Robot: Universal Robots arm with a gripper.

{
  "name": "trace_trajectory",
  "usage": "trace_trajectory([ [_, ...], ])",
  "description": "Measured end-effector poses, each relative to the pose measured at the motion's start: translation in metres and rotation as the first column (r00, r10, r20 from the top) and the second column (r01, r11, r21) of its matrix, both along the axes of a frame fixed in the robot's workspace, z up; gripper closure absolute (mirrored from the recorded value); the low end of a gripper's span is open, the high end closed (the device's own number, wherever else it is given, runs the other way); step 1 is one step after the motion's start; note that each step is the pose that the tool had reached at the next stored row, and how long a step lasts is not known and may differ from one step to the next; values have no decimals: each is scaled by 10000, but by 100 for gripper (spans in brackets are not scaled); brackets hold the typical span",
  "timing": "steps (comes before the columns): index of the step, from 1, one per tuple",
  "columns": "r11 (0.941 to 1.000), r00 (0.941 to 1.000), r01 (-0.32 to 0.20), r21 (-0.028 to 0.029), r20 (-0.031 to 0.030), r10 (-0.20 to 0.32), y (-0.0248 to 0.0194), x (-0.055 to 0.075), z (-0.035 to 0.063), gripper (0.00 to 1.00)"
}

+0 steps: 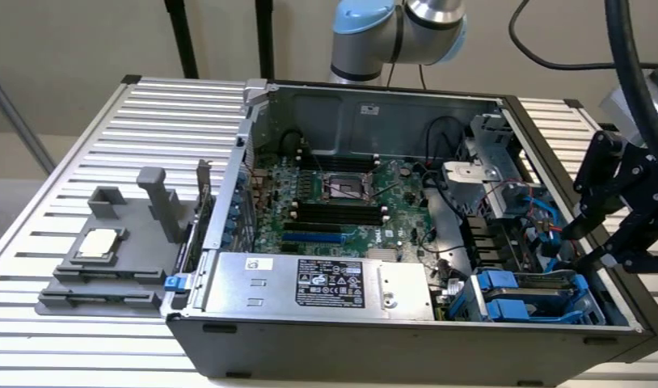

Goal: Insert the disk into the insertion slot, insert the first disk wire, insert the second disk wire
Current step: 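Insert the first disk wire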

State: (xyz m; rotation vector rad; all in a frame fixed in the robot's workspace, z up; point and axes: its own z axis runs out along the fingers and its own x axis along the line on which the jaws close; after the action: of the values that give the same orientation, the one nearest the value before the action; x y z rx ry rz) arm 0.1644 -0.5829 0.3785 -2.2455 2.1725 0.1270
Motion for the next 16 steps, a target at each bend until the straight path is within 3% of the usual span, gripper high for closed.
trace_trajectory([
  [11,10000,10000,0,-15,0,0,52,-13,-173,60],
  [13,10000,10000,0,-14,0,0,59,-25,-189,58],
  [14,10000,10000,0,-15,0,0,66,-31,-197,51],
  [16,10000,10000,-2,-15,0,2,78,-49,-211,51],
])
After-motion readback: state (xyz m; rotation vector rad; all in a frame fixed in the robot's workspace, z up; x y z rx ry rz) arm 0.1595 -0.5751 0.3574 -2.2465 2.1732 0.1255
